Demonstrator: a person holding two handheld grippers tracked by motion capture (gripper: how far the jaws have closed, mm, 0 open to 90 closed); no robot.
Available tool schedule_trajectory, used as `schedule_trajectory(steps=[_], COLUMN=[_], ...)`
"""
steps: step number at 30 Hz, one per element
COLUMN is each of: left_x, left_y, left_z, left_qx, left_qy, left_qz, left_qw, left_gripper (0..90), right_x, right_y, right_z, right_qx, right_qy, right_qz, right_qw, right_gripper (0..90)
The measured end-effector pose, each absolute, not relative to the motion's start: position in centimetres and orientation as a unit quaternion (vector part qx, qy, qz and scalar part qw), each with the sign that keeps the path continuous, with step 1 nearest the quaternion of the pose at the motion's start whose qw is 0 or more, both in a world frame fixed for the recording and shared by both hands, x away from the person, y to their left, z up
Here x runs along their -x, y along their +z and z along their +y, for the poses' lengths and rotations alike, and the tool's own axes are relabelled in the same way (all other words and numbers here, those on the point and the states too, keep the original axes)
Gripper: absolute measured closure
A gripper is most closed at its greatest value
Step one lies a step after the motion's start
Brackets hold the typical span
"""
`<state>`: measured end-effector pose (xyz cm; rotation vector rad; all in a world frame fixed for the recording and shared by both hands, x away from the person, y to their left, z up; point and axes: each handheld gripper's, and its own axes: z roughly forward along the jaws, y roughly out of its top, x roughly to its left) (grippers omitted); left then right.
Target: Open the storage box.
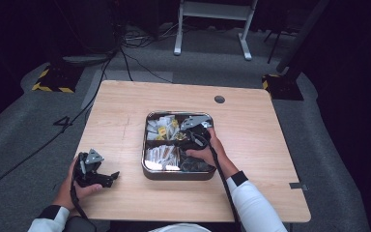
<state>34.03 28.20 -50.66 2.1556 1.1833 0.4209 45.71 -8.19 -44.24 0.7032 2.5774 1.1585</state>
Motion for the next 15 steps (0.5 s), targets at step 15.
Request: schedule_trajectory(steps=[15], left_x=[-34.00], left_y=[-50.67], left_z=[28.20], left_qx=[-0.819], left_qy=[0.160], left_qz=[0.450], left_qw=[0.318], left_gripper=[0.5], right_x=[-45.65], right_y=[-43.97], right_z=[-8.24], right_qx=[-0.249], right_qy=[0.391], right_qz=[0.877], right_qw=[0.128], right_gripper=[58.7])
